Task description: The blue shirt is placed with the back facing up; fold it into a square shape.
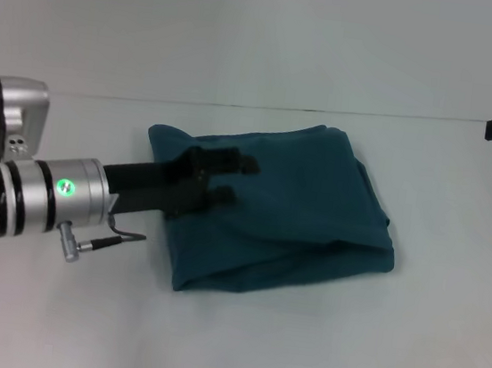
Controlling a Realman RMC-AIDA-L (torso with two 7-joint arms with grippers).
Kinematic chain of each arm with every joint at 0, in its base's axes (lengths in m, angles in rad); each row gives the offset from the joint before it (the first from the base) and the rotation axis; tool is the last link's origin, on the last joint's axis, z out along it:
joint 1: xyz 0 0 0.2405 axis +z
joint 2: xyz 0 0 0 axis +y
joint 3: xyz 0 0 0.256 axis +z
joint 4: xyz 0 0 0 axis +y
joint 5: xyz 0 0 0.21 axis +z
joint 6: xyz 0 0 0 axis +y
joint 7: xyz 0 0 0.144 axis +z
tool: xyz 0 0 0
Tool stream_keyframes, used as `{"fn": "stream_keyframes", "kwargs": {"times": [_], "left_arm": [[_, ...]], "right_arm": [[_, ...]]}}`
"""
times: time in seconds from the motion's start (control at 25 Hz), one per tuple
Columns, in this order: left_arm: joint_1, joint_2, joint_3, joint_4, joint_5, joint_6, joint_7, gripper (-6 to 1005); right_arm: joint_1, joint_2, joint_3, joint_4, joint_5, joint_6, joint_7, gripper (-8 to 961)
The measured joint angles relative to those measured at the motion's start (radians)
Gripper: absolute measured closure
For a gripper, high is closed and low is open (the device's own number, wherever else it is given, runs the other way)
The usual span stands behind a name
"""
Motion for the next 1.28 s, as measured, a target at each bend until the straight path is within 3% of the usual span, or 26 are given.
{"fn": "stream_keyframes", "kwargs": {"times": [0.32, 0.56, 0.84, 1.04, 1.28], "left_arm": [[-0.009, -0.001, 0.033, -0.032, 0.003, -0.098, 0.018, 326], [-0.011, -0.001, 0.117, -0.068, 0.007, -0.195, 0.01, 326], [-0.01, -0.002, 0.157, -0.074, 0.006, -0.177, 0.014, 327], [0.06, 0.0, 0.175, 0.111, 0.006, -0.045, 0.042, 326], [0.095, 0.011, 0.272, 0.3, 0.151, -0.038, 0.065, 312]], "right_arm": [[0.013, 0.007, -0.012, 0.007, -0.03, 0.008, 0.002, 248], [0.009, 0.007, -0.012, 0.009, -0.031, 0.015, 0.002, 247], [0.003, 0.007, -0.012, 0.01, -0.033, 0.015, 0.002, 247], [-0.001, 0.006, -0.012, 0.011, -0.033, 0.009, -0.005, 247], [-0.001, 0.005, -0.023, 0.011, -0.032, 0.004, -0.009, 247]]}}
